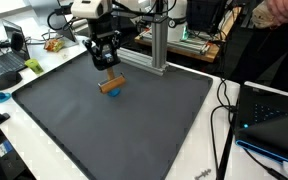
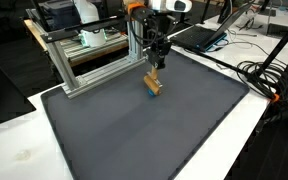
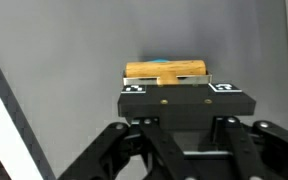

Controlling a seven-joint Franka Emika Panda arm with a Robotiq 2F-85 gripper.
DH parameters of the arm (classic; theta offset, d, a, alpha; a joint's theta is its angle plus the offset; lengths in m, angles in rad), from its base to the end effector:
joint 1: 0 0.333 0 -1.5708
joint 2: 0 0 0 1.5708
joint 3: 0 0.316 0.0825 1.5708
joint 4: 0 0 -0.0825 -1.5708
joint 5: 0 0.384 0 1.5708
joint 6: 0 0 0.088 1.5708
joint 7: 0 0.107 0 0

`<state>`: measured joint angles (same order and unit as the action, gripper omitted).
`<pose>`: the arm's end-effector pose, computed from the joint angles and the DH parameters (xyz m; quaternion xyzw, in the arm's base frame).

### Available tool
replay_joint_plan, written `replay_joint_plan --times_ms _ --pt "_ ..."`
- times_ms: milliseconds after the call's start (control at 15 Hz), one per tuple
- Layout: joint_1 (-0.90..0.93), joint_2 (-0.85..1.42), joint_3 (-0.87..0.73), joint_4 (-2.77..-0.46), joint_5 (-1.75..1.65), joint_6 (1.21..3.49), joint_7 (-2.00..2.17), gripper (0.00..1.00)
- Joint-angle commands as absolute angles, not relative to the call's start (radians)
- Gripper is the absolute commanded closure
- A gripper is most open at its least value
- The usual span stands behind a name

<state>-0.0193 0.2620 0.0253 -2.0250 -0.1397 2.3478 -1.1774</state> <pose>0.5998 0.0011 0.3257 0.8016 0.5952 -0.0011 0.0568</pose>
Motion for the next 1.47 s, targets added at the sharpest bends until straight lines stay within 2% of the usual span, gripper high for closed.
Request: replay_joint_plan --times_ms 0,1400 --pt "-0.027 0.295 0.039 -1.979 -0.151 2.337 -1.193 0.78" --pt "-0.032 0.347 0.069 -2.000 -0.127 2.389 -1.199 0.78"
